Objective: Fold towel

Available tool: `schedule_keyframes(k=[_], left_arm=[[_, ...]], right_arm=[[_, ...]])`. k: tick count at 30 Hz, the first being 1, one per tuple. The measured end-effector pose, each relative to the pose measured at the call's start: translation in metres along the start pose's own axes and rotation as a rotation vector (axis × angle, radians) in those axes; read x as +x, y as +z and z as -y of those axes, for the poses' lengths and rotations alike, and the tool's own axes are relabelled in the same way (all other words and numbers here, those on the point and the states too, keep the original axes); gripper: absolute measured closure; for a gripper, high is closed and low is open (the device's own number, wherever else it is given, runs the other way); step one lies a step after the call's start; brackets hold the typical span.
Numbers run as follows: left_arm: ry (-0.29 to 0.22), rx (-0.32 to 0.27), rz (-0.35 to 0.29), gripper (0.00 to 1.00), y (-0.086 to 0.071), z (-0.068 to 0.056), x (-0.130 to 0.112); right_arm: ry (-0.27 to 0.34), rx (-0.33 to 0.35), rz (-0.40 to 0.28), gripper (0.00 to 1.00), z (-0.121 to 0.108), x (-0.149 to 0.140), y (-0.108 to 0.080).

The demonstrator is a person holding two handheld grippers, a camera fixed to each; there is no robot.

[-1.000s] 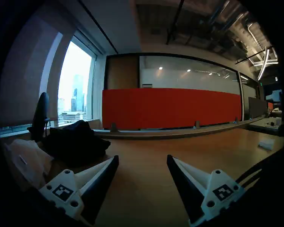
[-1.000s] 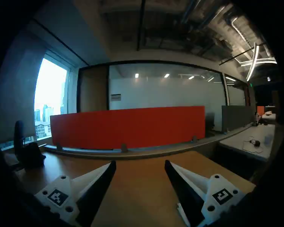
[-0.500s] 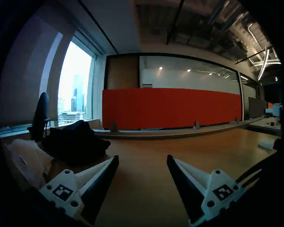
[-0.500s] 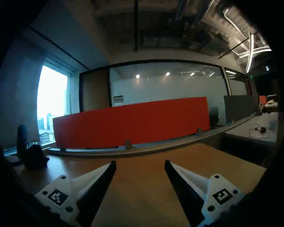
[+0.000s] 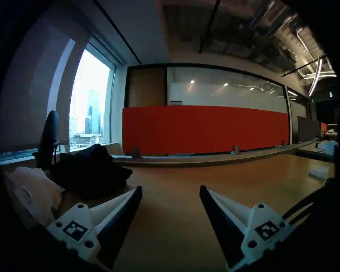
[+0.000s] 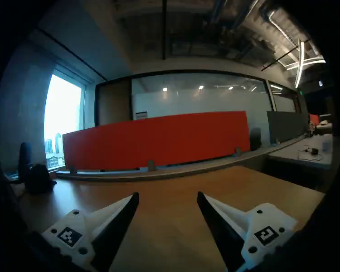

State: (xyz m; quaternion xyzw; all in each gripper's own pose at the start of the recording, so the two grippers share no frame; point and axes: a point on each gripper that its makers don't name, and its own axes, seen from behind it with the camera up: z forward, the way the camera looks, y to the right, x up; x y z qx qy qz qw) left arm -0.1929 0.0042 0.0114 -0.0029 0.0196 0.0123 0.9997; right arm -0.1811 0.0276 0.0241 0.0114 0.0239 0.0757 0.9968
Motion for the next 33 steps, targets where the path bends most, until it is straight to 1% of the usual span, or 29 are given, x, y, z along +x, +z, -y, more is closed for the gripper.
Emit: schedule_keyframes(k=[9, 15, 24, 33], left_arm=[[0.0, 0.0, 0.0, 0.06, 0.0, 0.0, 0.0], [0.0, 0.0, 0.0, 0.06, 0.0, 0.0, 0.0], [0.0, 0.0, 0.0, 0.06, 0.0, 0.0, 0.0], [0.0, 0.0, 0.0, 0.06, 0.0, 0.0, 0.0]], right_arm=[[-0.026, 0.017, -0.008, 0.01, 0.001, -0.013, -0.001], [-0.06, 0.035, -0.006, 0.01, 0.007, -0.014, -0.002], [-0.086, 0.028, 0.012, 0.01, 0.006, -0.019, 0.001], [-0.112, 0.027, 0.014, 0.01, 0.01, -0.02, 0.001]])
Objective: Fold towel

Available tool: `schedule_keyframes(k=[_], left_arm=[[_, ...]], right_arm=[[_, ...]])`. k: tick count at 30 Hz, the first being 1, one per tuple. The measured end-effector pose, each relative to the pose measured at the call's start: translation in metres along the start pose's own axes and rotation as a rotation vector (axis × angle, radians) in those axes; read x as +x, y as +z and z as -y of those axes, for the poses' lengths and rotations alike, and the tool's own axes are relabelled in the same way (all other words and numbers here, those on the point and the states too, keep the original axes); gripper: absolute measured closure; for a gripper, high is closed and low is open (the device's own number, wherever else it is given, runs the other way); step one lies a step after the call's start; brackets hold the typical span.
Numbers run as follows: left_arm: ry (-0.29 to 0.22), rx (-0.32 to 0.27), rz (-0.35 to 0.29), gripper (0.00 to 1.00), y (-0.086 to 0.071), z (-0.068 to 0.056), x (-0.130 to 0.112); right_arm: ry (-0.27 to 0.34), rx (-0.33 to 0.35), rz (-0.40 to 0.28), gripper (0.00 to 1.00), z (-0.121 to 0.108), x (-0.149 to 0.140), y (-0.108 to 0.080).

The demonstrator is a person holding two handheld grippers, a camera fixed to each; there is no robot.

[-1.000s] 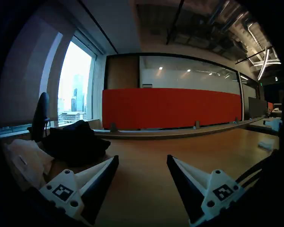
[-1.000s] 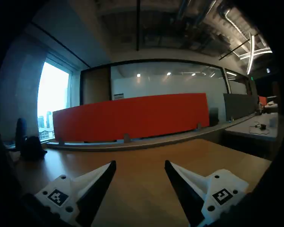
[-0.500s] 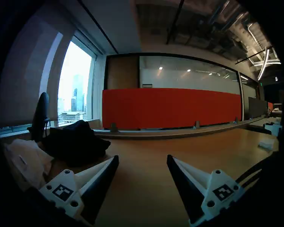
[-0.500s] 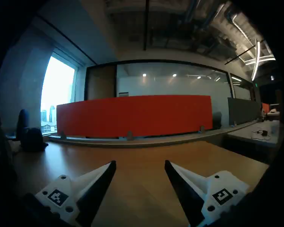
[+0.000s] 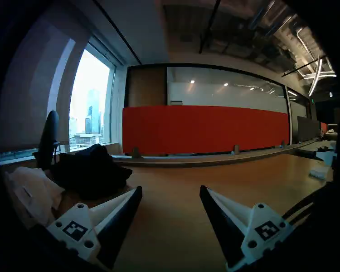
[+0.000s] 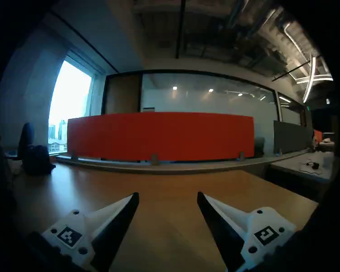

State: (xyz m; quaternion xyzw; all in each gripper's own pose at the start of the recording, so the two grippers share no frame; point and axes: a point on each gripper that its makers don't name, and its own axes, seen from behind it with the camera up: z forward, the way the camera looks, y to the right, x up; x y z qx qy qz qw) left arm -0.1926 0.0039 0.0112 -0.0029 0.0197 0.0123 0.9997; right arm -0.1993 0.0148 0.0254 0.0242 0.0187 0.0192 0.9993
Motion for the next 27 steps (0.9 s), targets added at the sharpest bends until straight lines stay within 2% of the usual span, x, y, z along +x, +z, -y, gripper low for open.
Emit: schedule_keyframes(k=[27], left_arm=[[0.0, 0.0, 0.0, 0.06, -0.0001, -0.0002, -0.0003]], right_arm=[[0.001, -0.005, 0.003, 0.01, -0.0004, -0.0019, 0.0013]])
